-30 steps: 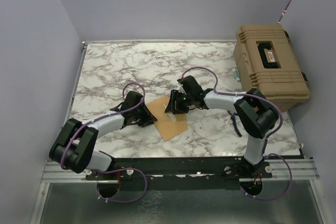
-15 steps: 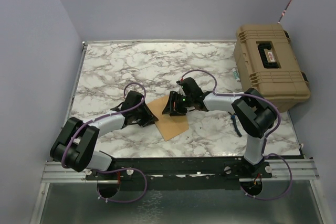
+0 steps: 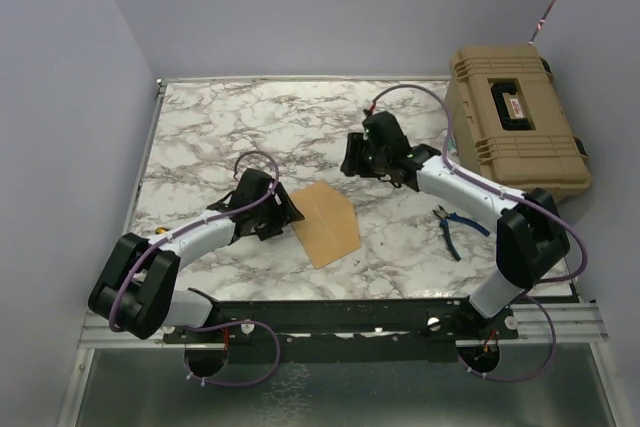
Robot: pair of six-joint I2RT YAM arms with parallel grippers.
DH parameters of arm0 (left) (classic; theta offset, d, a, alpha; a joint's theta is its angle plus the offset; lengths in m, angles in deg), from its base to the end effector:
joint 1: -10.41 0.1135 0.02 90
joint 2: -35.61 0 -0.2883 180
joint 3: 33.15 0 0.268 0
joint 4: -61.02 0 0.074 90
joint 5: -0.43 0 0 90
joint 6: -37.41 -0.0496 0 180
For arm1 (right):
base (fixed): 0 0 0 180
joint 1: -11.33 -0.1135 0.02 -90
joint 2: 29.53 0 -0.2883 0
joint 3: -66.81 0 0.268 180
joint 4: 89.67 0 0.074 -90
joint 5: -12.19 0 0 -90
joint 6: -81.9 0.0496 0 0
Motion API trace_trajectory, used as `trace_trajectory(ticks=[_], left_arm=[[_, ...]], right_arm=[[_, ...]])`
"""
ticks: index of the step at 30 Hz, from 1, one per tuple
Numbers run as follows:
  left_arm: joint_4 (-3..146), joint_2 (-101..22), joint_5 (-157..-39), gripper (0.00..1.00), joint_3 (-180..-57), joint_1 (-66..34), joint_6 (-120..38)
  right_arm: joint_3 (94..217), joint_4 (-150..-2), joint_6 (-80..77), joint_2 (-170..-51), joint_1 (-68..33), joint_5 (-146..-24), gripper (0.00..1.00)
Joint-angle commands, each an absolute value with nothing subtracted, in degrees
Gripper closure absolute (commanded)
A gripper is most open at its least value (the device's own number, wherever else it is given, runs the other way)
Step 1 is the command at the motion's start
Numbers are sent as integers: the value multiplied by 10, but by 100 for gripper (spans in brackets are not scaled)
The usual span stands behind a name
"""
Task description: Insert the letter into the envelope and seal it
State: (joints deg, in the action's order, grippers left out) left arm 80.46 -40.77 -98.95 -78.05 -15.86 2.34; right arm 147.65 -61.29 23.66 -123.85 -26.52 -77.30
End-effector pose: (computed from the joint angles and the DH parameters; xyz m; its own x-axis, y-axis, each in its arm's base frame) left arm 0.2279 -0.1215 0.1583 -0.8328 -0.4895 -0.2587 -0.2659 0.7634 -0.5886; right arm 0.3117 0.2416 0.2560 -0.7682 0.0696 -0.6364 -0.2399 0.8903 0.3870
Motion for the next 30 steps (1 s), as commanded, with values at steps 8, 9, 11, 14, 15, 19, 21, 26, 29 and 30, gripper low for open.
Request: trace_trajectory(ticks=[8,9,11,14,15,19,21,26,29,30], left_arm=[[874,-289,-805,1,-863,-155,-78],[874,-279,-796,1,-865,-156,-78],[875,-267,-790,1,-863,-155,-73],[876,-264,-793,1,-857,-155,-62],[877,-264,-796,1,-855,-155,-59],[879,-261,-796,1,-840,-155,-44],[879,-258,-795,1,-834,-155,-38],[879,-253,-789,1,-824,-155,-36],[879,-254,-788,1,-822,-155,-36],[879,-255,-788,1,-820,-154,-36]], right_arm=[[1577,-487,59,-1318,-94,-449,40],[1592,-485,54,-1341,-82,-436,41],[1624,-484,38,-1387,-66,-418,41],[1679,-471,22,-1451,-57,-386,41],[1693,-470,14,-1466,-57,-376,42],[1729,-481,-17,-1510,-52,-335,43],[1735,-498,-45,-1522,-47,-315,45],[1740,-533,-111,-1550,-36,-276,54],[1729,-567,-152,-1559,-30,-273,61],[1730,-570,-159,-1563,-26,-278,62]])
